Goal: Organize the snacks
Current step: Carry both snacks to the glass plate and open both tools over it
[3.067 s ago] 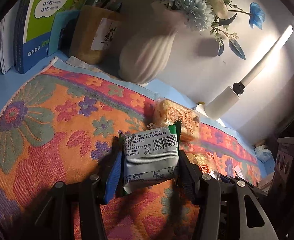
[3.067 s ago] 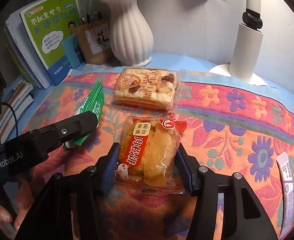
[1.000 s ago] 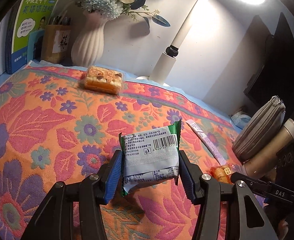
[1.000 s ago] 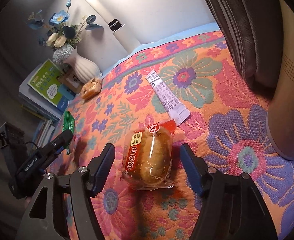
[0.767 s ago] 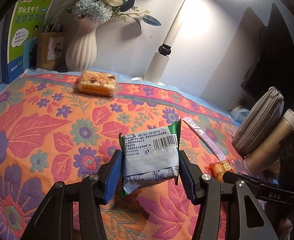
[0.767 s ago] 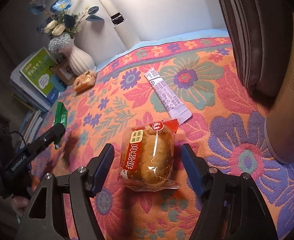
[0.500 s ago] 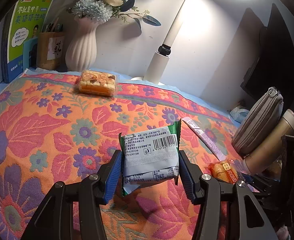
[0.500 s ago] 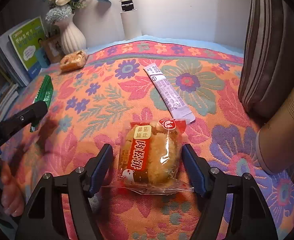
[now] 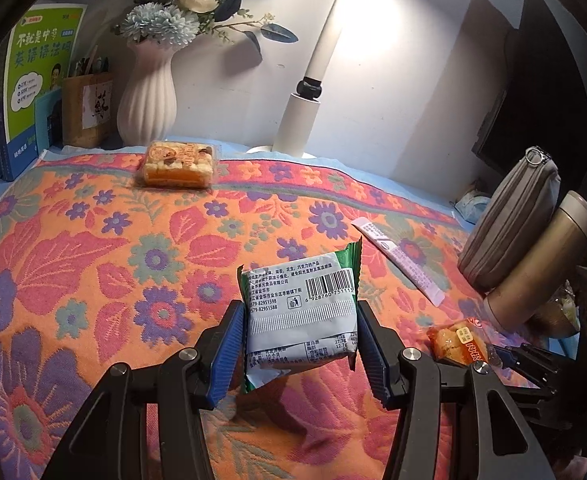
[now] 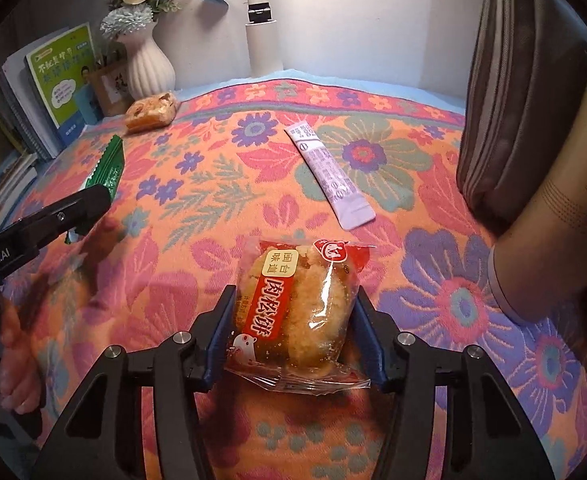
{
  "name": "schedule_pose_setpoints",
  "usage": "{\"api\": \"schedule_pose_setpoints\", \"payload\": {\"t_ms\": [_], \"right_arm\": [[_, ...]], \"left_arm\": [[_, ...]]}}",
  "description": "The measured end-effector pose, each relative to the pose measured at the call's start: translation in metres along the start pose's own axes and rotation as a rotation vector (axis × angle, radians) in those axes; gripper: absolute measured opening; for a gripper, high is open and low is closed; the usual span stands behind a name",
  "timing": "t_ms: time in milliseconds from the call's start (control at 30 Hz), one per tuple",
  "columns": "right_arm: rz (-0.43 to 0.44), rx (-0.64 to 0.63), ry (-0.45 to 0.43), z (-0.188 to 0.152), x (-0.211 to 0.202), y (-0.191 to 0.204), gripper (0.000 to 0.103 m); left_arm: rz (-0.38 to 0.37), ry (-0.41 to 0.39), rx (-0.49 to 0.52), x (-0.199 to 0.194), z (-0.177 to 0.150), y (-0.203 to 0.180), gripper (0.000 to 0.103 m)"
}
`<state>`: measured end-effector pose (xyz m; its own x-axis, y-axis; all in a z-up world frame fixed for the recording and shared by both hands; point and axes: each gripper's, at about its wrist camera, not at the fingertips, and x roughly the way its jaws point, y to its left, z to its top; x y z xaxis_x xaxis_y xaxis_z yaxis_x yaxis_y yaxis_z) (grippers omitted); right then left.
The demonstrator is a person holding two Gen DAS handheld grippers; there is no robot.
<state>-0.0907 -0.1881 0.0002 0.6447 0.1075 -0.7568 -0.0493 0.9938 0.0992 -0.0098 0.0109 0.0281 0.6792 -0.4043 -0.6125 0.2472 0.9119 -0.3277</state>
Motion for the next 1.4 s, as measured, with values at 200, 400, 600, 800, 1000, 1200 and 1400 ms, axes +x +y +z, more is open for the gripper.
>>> {"api": "schedule_pose_setpoints", "payload": {"t_ms": [200, 400, 600, 800, 1000, 1200, 1400], "right_arm": [[0.021, 0.041, 0.001, -0.033, -0.032, -0.025, 0.053], [0.018, 0.099, -0.013, -0.053, -0.065, -0.057, 0.053], [0.040, 0.195, -0.030, -0.066, -0.103, -0.100, 0.053], [-0.008, 0.266, -0.123, -0.074, -0.155, -0.146, 0.053], [-0.064, 0.313, -0.256, -0.062, -0.204, -0.200, 0.053], [-0.082, 0.350, -0.301, -0.021, -0.209, -0.263, 0.053], [-0.012, 0.335, -0.274, 0.031, -0.187, -0.314, 0.053]], "left_arm": [[-0.056, 0.037, 0.039, -0.006, -0.014, -0.036, 0.053], [-0.119, 0.064, 0.141, -0.011, -0.025, -0.093, 0.053], [-0.197, 0.077, 0.249, -0.023, -0.031, -0.154, 0.053], [-0.294, 0.090, 0.347, -0.038, -0.036, -0.218, 0.053], [-0.401, 0.101, 0.423, -0.044, -0.031, -0.296, 0.053], [-0.407, 0.115, 0.486, -0.023, -0.017, -0.372, 0.053], [-0.399, 0.117, 0.550, 0.011, -0.008, -0.420, 0.053]]}}
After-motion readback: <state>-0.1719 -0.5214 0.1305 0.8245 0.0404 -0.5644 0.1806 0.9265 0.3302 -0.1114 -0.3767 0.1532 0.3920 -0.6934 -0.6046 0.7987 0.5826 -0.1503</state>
